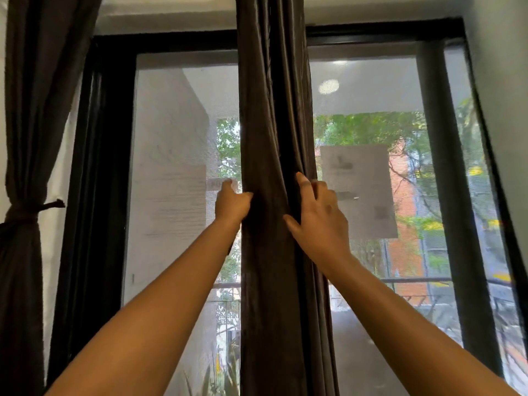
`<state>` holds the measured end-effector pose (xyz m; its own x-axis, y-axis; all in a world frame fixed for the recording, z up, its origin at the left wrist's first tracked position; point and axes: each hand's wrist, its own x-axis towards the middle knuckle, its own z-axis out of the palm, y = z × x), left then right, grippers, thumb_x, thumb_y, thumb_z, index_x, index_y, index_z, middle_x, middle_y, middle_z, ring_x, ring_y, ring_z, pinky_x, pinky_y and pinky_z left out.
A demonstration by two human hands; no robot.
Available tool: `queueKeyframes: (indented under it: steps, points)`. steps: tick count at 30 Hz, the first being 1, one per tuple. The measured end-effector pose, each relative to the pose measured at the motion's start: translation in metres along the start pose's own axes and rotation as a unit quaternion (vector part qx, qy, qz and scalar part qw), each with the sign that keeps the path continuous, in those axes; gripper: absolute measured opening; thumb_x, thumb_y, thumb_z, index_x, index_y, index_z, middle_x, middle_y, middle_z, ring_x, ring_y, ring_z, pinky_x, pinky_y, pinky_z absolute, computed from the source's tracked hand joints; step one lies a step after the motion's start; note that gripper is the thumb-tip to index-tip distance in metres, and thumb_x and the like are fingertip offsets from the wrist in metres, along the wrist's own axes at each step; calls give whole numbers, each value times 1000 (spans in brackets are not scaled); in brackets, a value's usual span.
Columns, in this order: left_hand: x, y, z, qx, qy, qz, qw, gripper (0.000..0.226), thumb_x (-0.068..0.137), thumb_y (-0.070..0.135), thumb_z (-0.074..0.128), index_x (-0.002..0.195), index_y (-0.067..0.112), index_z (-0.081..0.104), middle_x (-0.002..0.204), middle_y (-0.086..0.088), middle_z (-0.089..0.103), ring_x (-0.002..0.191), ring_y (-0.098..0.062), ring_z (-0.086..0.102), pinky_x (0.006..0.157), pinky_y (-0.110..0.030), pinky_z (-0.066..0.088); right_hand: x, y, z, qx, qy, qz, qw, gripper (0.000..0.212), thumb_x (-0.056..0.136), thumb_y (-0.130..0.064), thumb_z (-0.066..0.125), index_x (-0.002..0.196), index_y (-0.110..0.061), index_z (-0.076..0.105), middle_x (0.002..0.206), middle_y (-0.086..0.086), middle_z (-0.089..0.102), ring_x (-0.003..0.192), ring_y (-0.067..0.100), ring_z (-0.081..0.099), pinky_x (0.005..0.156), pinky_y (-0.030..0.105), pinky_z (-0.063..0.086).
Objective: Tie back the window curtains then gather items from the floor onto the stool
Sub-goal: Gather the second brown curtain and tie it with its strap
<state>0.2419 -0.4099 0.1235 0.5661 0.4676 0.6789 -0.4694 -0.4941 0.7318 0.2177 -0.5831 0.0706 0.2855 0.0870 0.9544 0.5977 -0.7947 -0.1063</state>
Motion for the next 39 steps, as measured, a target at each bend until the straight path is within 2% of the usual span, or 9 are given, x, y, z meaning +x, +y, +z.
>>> queueKeyframes:
  steps: [5,11,15,21,25,30,33,35,39]
  points:
    - [29,-17,3,-102,-23,-84,991,24,89,14,61,113,13,66,112,-14,67,95,-32,66,85,-46,57,18,-9,4,-65,4,-10,998,62,85,-44,60,138,-22,36,157,9,5,144,28,6,108,53,28]
    - [3,-21,-6,-58,54,65,995,16,80,28,75,84,16,65,91,-5,70,81,-24,68,74,-40,57,19,-17,14,-84,80,-72,991,43,83,-53,57,105,-16,60,159,7,0,146,23,-9,112,46,-14]
    - [-29,-16,-23,97,135,239,957,22,77,23,76,88,11,61,98,-4,56,88,-21,56,68,-28,44,10,-17,19,-100,109,-101,984,35,77,-43,67,96,-15,63,154,10,25,145,25,12,114,48,-1]
    - [-58,-8,-51,202,216,340,893,23,80,31,74,95,15,69,104,-8,50,99,-24,48,64,-30,44,-6,-19,25,-127,237,-107,957,38,80,-20,68,117,-16,61,118,6,60,114,24,44,105,42,27]
    - [-69,-9,-60,239,222,314,892,27,87,28,67,113,20,67,99,-6,49,76,-20,53,55,-25,37,-12,-28,21,-74,226,-102,966,29,82,-17,64,111,-16,64,84,0,66,80,24,56,71,35,36]
    - [-76,-21,-59,273,224,294,888,31,95,25,55,126,23,59,91,-5,60,63,-19,52,52,-31,43,-15,-37,14,-32,167,-103,980,30,80,-19,72,109,-14,64,72,-1,68,62,21,58,59,30,42]
    - [-72,-30,-55,271,215,271,898,30,97,25,50,127,23,55,101,-5,64,70,-26,60,56,-35,49,-15,-42,11,-6,128,-76,989,31,79,-17,74,108,-13,64,60,-5,64,43,14,52,48,17,30]
    - [-69,-35,-52,250,204,252,912,31,97,24,52,127,23,50,103,-4,67,76,-27,63,61,-37,51,-16,-45,10,-9,105,-56,993,30,79,-15,74,106,-14,64,53,-6,59,35,11,42,41,12,16]
    - [-72,-38,-47,78,150,176,970,43,88,20,67,123,28,44,94,1,69,75,-17,66,69,-37,55,-23,-48,14,-19,63,-62,996,28,85,-17,68,111,-13,61,67,-2,65,42,14,52,41,15,21]
